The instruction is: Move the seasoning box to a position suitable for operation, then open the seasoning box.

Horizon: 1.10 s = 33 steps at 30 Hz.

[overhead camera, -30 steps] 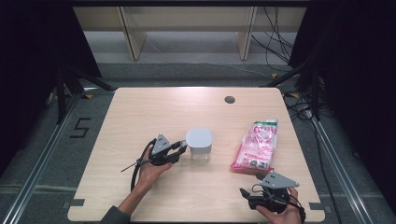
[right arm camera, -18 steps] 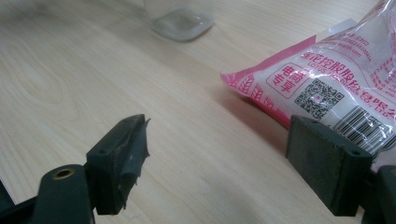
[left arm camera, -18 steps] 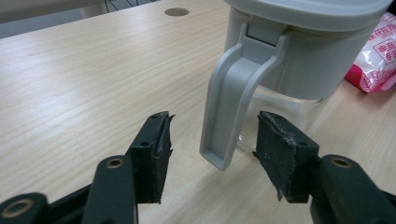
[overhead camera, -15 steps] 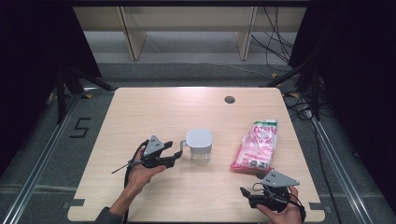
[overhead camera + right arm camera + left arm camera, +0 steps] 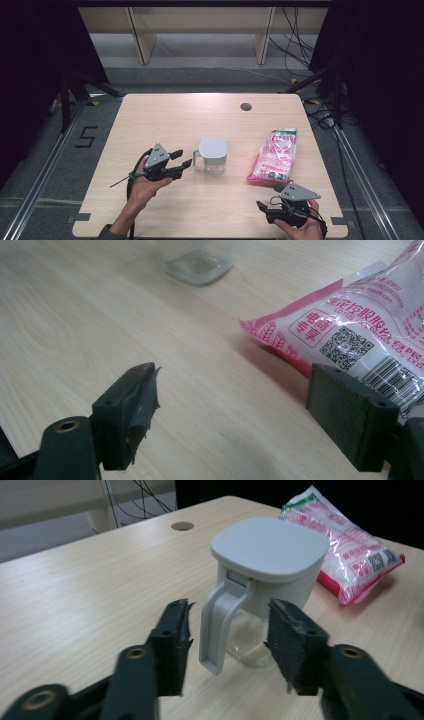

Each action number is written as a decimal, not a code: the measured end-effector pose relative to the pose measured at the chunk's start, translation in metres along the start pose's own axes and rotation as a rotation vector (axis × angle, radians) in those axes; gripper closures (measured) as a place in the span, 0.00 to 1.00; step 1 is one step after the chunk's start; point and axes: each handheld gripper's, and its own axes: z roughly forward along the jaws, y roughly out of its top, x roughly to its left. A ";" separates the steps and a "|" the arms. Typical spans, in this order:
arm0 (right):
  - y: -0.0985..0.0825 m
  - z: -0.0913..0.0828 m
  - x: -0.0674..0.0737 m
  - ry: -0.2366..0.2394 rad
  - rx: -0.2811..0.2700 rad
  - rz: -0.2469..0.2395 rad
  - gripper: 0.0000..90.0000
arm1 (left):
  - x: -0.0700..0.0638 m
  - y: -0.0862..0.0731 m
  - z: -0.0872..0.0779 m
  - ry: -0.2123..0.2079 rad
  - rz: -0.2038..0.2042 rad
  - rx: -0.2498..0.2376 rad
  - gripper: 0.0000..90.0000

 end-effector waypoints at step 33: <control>0.002 0.001 0.001 -0.006 -0.005 -0.009 0.26 | -0.001 0.027 0.044 -0.046 0.000 -0.036 0.99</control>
